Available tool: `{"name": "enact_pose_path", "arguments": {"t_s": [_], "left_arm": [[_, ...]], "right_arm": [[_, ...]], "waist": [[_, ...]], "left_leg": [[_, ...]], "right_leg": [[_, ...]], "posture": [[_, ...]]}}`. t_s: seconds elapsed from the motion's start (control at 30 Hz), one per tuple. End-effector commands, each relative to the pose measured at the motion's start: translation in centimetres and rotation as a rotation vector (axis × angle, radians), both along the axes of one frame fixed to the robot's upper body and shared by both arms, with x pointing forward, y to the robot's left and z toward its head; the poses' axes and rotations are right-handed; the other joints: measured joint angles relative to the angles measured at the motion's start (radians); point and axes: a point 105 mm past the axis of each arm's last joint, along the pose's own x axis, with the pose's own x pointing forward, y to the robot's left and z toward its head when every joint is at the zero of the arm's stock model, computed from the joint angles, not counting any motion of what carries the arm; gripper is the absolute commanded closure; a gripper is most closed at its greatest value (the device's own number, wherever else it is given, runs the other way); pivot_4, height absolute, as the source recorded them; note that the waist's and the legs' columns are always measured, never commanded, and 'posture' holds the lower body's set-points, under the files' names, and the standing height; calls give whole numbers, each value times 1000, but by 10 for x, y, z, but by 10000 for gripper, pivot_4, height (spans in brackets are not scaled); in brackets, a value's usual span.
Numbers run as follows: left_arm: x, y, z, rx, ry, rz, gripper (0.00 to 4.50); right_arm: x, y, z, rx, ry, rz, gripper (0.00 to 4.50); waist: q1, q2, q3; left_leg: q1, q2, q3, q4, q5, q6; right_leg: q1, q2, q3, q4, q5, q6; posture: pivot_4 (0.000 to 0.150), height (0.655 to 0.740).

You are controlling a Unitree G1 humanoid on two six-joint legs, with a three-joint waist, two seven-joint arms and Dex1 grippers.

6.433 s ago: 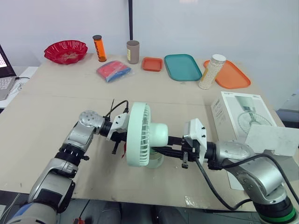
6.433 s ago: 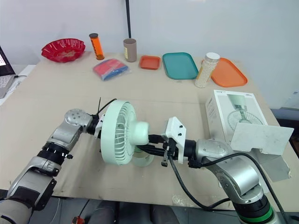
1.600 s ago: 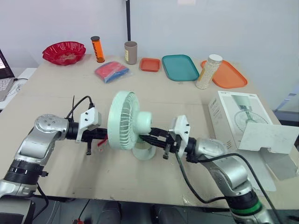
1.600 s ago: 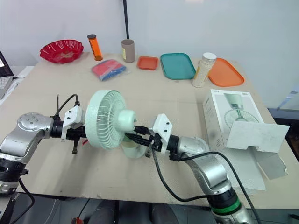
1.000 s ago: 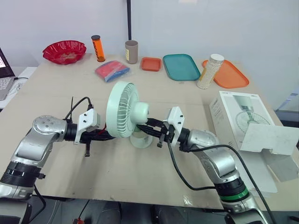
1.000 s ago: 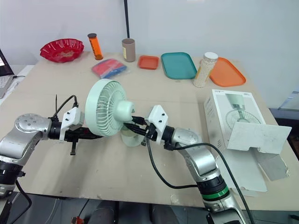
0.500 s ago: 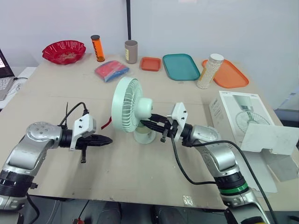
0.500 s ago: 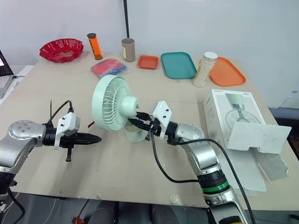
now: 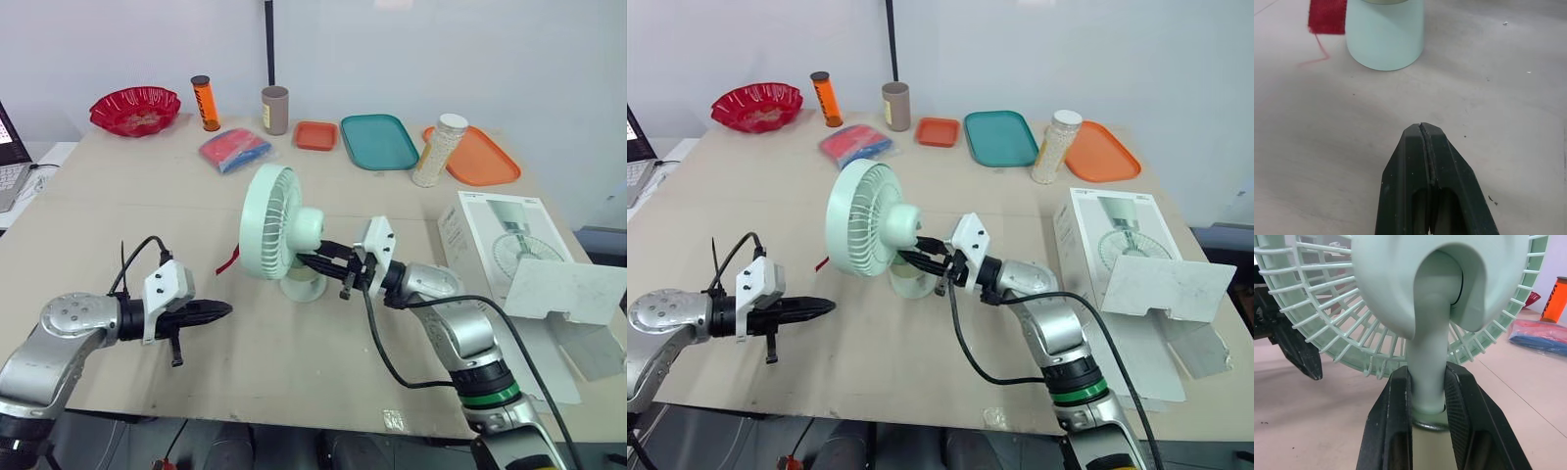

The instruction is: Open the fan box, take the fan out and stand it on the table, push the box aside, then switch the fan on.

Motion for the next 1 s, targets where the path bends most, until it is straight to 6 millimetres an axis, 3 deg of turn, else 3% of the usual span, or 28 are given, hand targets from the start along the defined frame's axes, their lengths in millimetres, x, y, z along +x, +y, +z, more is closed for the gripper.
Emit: {"name": "enact_pose_path", "arguments": {"t_s": [0.03,0.1,0.27,0.3,0.4,0.7,0.97,1.0], "left_arm": [[1,1,12,-4,-48,1,45000],[2,0,12,-6,-49,3,45000],[4,-1,12,-11,-52,4,45000],[4,-2,12,-12,-52,3,45000],[5,-3,12,-13,-54,2,45000],[4,-5,12,-21,-56,0,45000],[-2,1,14,-33,-53,23,45000],[-3,2,15,-44,-62,43,42367]], "right_arm": [[3,-6,-10,-21,47,-20,41286],[4,-7,-10,-26,50,-27,41286],[5,-9,-11,-37,46,-35,18010],[5,-9,-11,-39,45,-36,11498],[4,-11,-11,-43,44,-41,2010],[3,-16,-12,-53,38,-58,837],[-11,-42,-2,-64,43,-141,837],[-19,-50,-2,-74,49,-171,258]], "waist": [[0,0,0],[0,0,0],[0,0,0],[0,0,0],[0,0,0],[0,0,0],[1,0,0],[1,0,0]], "left_leg": [[0,0,0,0,0,0],[0,0,0,0,0,0],[0,0,1,-1,0,0],[0,0,1,-1,0,0],[0,0,1,-1,0,0],[0,0,2,-2,0,0],[0,-1,2,-2,0,0],[0,-1,2,-2,0,0]], "right_leg": [[0,0,0,0,0,0],[0,0,0,0,0,0],[0,0,0,0,0,0],[0,0,0,0,0,0],[0,0,1,0,0,0],[-1,0,1,-1,0,0],[-1,-1,1,-1,-1,0],[-1,-1,1,-1,-1,0]], "posture": [[1500,7400],[1500,7400],[1500,7400],[1500,7400],[1500,7400],[1500,7400],[1500,7400],[1500,7400]]}}
